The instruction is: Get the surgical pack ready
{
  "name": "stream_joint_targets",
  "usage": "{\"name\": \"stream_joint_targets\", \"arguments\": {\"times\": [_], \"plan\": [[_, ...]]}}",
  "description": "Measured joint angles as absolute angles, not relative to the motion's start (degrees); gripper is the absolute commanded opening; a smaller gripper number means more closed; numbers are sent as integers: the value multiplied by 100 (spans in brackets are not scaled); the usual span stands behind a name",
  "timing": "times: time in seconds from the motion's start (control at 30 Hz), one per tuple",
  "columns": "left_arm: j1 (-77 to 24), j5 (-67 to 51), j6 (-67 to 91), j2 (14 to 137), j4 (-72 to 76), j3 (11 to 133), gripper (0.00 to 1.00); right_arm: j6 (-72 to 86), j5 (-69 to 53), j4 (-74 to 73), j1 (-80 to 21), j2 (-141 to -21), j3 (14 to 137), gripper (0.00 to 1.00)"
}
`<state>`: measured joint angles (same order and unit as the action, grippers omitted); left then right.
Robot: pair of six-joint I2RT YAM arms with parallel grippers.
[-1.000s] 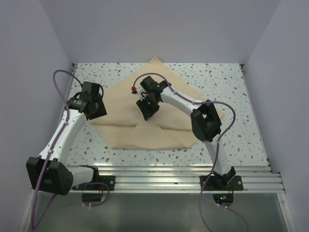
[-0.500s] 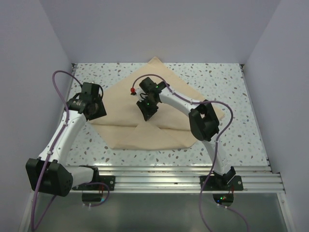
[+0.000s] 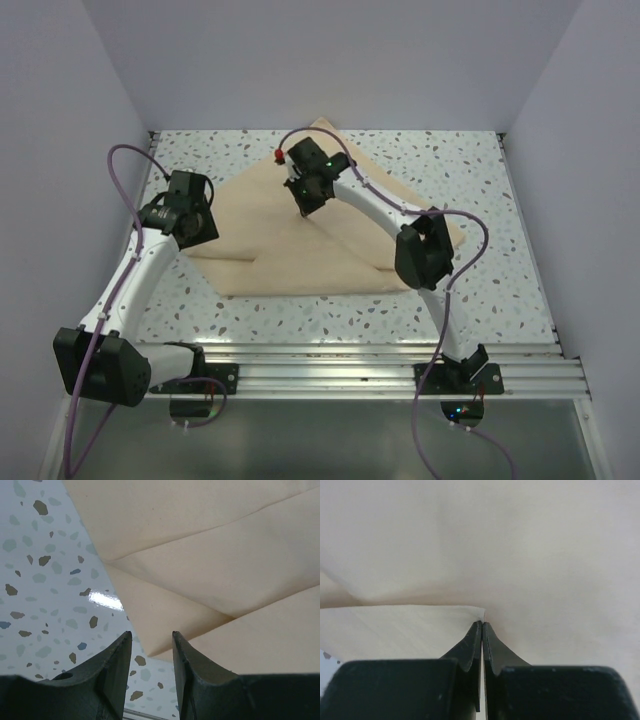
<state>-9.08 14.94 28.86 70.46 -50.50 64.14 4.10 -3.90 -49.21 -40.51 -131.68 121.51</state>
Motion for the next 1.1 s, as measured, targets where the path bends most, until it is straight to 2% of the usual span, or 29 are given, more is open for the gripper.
{"name": "stream_joint_targets", "arguments": {"times": [0.23, 0.4, 1.1], "plan": [[-908, 1518, 2886, 7043, -5004, 6344, 42, 451, 381, -4604, -3651, -13218, 13380, 0], [-908, 1516, 2888, 7022, -4982, 6130, 42, 504, 548, -4355, -3212, -13780, 14324, 0], [-908, 1514, 2989, 7002, -4980, 5959, 42, 585, 497, -3208, -2928, -14958, 14291, 0]]}}
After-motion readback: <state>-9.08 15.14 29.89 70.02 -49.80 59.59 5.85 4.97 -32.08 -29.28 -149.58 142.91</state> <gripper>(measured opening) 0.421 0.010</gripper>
